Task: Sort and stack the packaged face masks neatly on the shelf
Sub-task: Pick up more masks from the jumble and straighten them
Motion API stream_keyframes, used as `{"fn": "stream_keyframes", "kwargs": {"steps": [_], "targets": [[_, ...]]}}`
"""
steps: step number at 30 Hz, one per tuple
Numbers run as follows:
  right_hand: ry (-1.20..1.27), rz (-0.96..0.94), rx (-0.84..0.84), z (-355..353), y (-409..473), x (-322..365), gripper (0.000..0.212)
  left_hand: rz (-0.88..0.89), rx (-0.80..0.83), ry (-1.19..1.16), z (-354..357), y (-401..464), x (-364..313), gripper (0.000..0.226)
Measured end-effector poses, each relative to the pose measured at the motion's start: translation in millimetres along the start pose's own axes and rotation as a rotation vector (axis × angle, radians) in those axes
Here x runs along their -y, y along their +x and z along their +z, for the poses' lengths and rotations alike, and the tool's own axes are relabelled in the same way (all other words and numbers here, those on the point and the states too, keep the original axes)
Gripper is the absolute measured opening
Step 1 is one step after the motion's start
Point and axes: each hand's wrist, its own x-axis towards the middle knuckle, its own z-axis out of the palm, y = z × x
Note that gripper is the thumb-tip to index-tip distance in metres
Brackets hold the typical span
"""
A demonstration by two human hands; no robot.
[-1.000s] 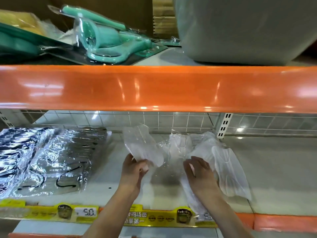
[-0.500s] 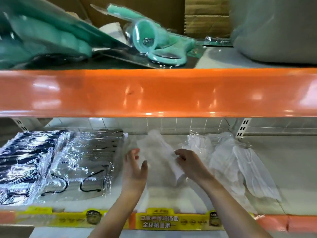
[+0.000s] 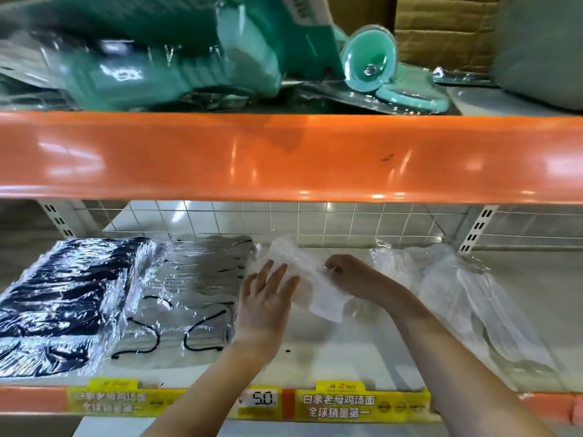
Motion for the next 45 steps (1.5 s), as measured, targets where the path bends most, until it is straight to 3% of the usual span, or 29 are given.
{"fn": "stream_keyframes", "kwargs": {"steps": [3,6,8,9,11,13,16,18,20,24,26,29,31,36,40,41,43,45], "targets": [[0.136,-0.032,0.011,-4.6,-7.1,6.5,0.026,-0.047,-0.207,-0.081,-10.6,2.4,-0.7,0.041],[0.612,-0.005,-0.07,-8.5,-16.1,11.8,0.022,-0.326,-0.102,-0.278,-32.1,7.7,-2.6,0.014],[0.984,0.012,-0.127,-10.5,-16.9,11.3,0.03,-0.523,-0.055,-0.534,-32.5,8.9,-1.6,0.018],[1.052,0.016,-0.147,-9.5,-15.9,10.2,0.032,-0.623,-0.084,-0.73,-30.8,10.3,1.1,0.022],[0.874,0.04,-0.172,-2.9,-13.1,7.6,0.028,-0.834,-0.144,-1.219,-30.0,15.8,4.6,0.016],[0.539,0.072,-0.12,12.4,-9.5,4.1,0.042,-0.941,-0.078,-1.617,-32.2,17.0,2.1,0.011],[0.521,0.131,-0.017,33.1,-8.6,6.3,0.046,-0.948,0.019,-1.848,-32.2,12.4,-0.2,0.011],[0.7,0.142,-0.008,39.7,-7.1,4.9,0.028,-0.934,0.066,-1.807,-31.9,8.4,0.7,0.014],[0.726,0.153,-0.093,42.9,-7.2,1.8,0.012,-0.948,0.139,-1.65,-32.3,4.0,3.1,0.016],[0.101,0.183,-0.379,42.9,3.0,-15.8,0.024,-0.846,0.433,-1.287,-37.6,1.7,-2.0,0.032],[0.008,0.177,-0.388,39.9,8.6,-20.1,0.031,-0.669,0.426,-1.027,-34.4,2.9,-5.5,0.025],[-0.107,0.162,-0.419,37.5,17.0,-18.6,0.032,-0.231,0.381,-0.445,-20.1,6.0,-4.2,0.031],[-0.22,0.155,-0.455,39.9,22.8,-16.6,0.037,-0.129,0.448,-0.266,-9.1,9.0,-1.3,0.043],[-0.464,0.005,-0.627,67.1,21.8,-15.3,0.042,-0.127,0.621,-0.073,11.6,14.0,2.1,0.06],[-0.491,-0.081,-0.45,95.8,19.2,-22.4,0.023,-0.144,0.642,-0.065,23.0,26.9,2.1,0.062],[-0.474,-0.066,-0.391,99.0,19.9,-23.1,0.028,-0.146,0.648,-0.065,25.0,31.1,2.5,0.061],[-0.436,-0.017,-0.271,98.6,25.7,-23.2,0.056,-0.135,0.659,-0.061,29.9,38.0,3.8,0.058],[-0.432,0.006,-0.228,94.2,34.7,-23.9,0.055,-0.131,0.638,-0.058,31.9,43.7,4.9,0.055]]}}
